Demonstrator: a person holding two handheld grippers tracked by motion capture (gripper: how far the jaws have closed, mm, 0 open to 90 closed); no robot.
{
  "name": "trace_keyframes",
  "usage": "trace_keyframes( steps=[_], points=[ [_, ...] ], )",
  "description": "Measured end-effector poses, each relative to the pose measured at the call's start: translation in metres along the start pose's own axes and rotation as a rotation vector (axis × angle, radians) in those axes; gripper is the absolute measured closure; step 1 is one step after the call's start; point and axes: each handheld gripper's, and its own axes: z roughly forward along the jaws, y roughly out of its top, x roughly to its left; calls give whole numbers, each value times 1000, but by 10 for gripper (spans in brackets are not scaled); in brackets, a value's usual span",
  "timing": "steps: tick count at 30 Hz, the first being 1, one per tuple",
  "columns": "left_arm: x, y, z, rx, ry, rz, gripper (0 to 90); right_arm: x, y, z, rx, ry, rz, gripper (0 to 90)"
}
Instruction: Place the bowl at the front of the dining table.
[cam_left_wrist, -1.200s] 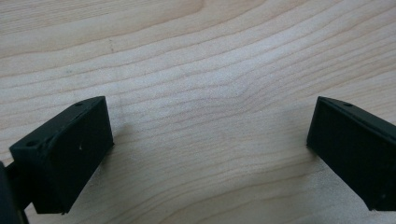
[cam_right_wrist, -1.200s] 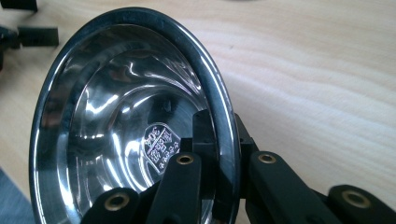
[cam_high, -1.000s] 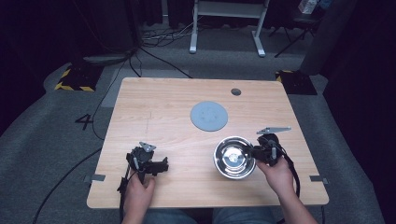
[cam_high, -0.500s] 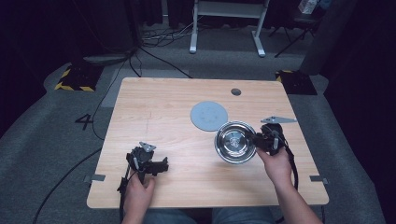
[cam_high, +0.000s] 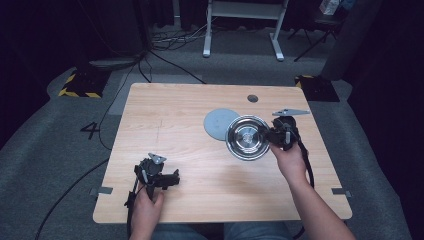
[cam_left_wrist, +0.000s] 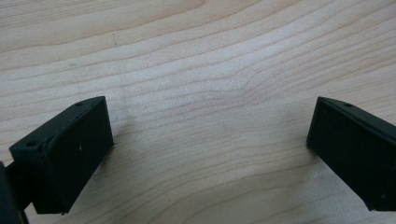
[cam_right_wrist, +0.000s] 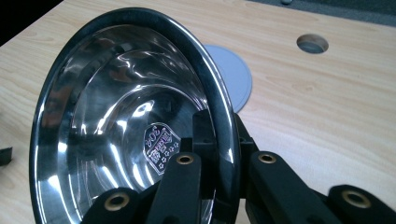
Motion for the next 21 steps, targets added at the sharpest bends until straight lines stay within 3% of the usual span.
trace_keyframes(
  steps=[9,21],
  points=[
    [0,-1,-1,-1,0,-1,4,3,27,9,-13,-37,-10,857],
    [1,3,3,-4,7,-11,4,0,59,17,-32,-72,18,857]
  ],
)
